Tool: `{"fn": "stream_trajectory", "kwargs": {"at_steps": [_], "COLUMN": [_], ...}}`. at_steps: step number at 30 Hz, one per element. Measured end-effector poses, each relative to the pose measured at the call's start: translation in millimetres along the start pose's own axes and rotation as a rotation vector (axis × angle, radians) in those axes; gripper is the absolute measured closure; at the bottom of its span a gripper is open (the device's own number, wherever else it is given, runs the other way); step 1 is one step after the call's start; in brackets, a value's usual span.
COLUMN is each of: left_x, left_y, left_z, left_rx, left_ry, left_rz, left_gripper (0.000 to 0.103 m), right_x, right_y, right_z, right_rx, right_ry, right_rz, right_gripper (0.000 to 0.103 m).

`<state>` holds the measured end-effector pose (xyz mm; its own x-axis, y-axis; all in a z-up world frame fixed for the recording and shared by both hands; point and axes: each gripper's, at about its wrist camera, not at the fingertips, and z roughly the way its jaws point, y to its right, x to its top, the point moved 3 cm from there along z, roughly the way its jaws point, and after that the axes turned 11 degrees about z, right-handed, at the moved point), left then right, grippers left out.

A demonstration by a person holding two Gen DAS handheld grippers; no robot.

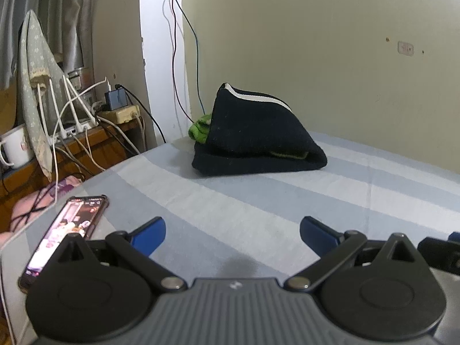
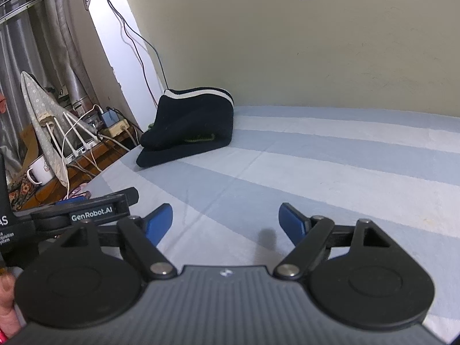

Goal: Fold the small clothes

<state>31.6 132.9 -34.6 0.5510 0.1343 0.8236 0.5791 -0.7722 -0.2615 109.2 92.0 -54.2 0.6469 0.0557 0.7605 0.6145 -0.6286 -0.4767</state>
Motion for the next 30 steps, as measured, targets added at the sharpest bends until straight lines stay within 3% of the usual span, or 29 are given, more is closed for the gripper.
{"fn": "stream_trajectory", "kwargs": {"at_steps": [9,13,30], "left_x": [0.8,0.3,-1.9], "left_y": [-0.3,-1.8,-0.2], "left_z": [-4.0,-3.0,0.9], "left_rx": [-0.001,-0.035,-0.039], "left_ry": [0.027,0.016,-0.017], "left_rz": [0.011,0.000,0.011], "left_gripper": [0.000,0.000,0.000], "right_x": [0.0,0.3,0.6], "right_y": [1.1,0.8,0.7], "right_z": [-4.0,-3.9,-4.1], "right_rx": [-0.003,0.002,0.000], "right_ry": [0.024,0.026,0.026], "right_rz": [-0.006,-0.010,-0.009], "right_gripper": [0.018,0.017,0.016]}}
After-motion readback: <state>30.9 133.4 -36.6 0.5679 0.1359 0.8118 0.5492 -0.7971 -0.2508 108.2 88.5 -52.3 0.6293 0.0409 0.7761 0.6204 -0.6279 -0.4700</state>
